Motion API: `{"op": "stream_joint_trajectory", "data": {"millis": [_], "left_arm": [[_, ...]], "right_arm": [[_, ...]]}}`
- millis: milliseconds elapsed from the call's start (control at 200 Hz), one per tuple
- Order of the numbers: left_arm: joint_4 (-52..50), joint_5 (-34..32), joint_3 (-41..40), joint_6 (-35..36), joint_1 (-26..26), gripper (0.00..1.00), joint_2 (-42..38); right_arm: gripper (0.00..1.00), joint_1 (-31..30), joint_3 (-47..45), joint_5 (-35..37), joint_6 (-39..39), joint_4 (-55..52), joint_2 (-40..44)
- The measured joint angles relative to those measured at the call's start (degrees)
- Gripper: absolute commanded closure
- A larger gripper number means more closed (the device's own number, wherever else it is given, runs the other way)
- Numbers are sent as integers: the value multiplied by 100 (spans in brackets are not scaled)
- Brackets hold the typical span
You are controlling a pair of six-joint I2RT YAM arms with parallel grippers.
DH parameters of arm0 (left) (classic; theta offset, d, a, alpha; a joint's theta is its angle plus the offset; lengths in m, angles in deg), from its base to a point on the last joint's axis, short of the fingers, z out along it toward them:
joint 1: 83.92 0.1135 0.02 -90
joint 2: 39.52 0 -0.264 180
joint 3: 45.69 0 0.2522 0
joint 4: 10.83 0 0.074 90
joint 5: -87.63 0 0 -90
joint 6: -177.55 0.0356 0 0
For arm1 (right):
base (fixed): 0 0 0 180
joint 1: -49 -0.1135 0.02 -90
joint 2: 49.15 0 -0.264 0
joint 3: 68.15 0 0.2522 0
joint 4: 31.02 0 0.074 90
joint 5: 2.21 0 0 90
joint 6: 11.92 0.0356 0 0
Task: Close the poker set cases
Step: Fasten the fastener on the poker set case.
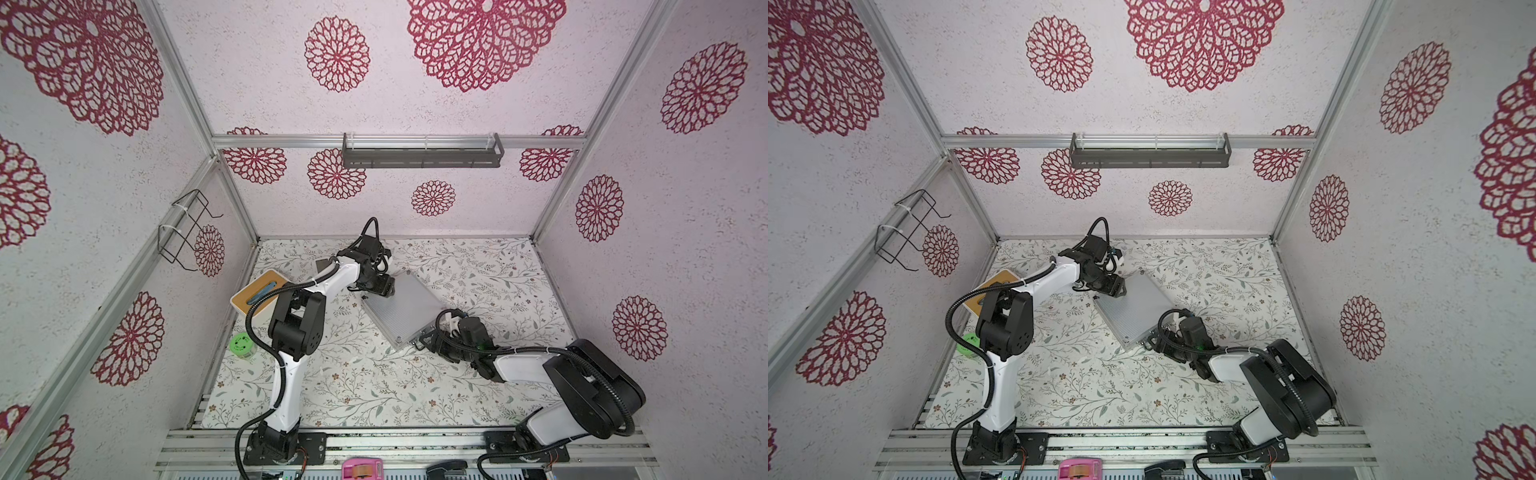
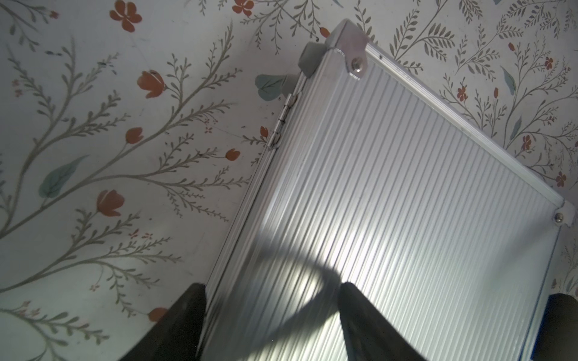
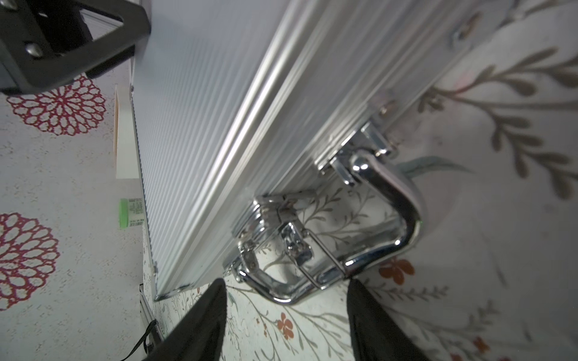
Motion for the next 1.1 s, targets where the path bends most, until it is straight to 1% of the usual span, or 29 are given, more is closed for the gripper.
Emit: {"op": "stream_joint_trajectory", "data": {"millis": [195,1101], "left_arm": [[33,-39,0,26,0,30,0],[44,-85,0,68,-9,32,0]], "right_arm": [[45,-4,-39,17,114,181,-81],[47,-24,-28,131,184,59,66]]}}
